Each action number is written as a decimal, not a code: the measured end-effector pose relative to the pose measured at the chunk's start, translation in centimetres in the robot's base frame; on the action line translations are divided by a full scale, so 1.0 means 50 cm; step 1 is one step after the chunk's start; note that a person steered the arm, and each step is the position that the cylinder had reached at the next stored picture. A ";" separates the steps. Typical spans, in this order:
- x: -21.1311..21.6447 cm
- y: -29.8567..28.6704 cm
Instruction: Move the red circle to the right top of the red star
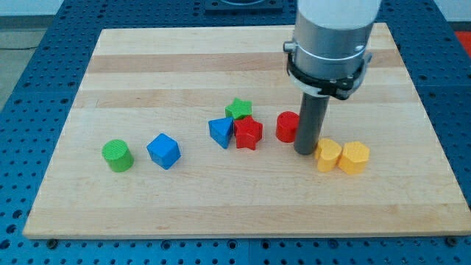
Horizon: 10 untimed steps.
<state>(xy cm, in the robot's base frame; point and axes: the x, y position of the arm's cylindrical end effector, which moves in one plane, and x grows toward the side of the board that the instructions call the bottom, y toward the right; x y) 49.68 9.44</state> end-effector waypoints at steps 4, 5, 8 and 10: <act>-0.076 0.015; -0.055 0.062; -0.028 -0.014; -0.053 -0.046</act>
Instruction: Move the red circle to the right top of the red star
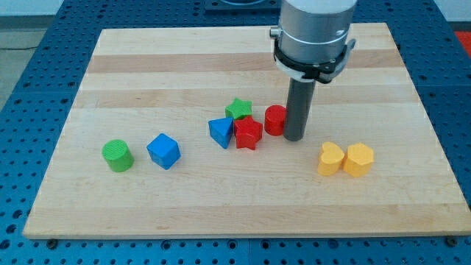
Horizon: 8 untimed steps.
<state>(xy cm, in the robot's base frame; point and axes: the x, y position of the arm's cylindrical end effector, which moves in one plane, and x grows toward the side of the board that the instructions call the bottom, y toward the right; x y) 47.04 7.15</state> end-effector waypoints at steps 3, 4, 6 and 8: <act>-0.039 0.004; -0.051 0.022; -0.096 0.046; -0.100 0.026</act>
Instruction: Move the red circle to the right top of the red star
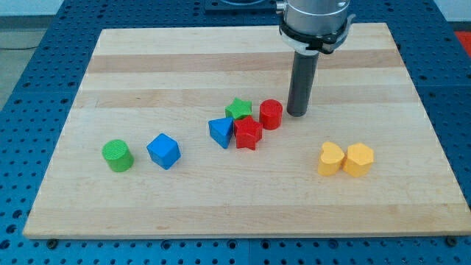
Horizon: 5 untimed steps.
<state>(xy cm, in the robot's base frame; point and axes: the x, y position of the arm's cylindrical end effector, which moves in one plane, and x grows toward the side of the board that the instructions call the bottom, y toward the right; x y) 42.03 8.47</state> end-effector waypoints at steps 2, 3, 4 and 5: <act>-0.045 -0.033; -0.040 -0.050; -0.030 -0.050; -0.023 -0.050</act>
